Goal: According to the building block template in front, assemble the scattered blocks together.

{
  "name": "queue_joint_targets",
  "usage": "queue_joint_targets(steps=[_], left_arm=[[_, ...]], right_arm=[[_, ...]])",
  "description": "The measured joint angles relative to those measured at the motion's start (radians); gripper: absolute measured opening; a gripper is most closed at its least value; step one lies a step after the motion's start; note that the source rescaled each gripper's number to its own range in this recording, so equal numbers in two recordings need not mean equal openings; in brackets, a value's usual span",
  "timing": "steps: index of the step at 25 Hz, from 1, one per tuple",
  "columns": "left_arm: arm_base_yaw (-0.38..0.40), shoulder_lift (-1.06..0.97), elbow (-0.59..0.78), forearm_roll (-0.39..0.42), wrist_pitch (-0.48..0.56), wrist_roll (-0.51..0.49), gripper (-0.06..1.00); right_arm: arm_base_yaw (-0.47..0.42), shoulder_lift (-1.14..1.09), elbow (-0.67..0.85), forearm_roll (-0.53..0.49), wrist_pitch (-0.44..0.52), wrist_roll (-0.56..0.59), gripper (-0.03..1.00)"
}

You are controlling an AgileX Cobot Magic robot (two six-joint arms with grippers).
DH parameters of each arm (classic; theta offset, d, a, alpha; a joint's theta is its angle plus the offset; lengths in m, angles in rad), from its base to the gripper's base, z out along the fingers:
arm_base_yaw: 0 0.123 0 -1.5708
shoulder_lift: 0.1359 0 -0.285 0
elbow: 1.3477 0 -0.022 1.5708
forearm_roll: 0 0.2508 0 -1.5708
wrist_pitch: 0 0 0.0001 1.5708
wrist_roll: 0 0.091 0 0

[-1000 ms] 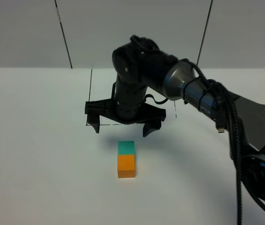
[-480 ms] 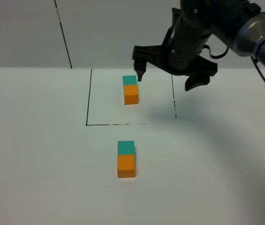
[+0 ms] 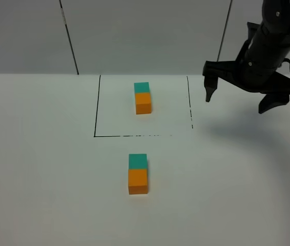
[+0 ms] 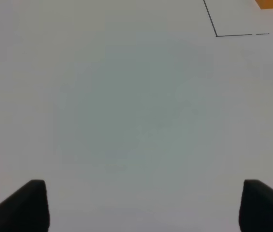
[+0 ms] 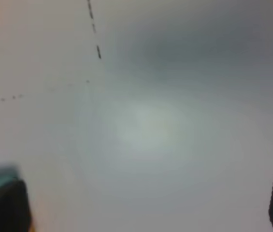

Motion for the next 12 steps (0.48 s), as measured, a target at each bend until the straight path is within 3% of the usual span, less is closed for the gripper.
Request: queue_joint_targets(steps=[12], left_arm=[[0.0,0.0,0.0,0.0,0.0,0.0,0.69]], right_arm=[[-0.002,-0.363,0.478,-0.042,-0.184,-0.014,0.99]])
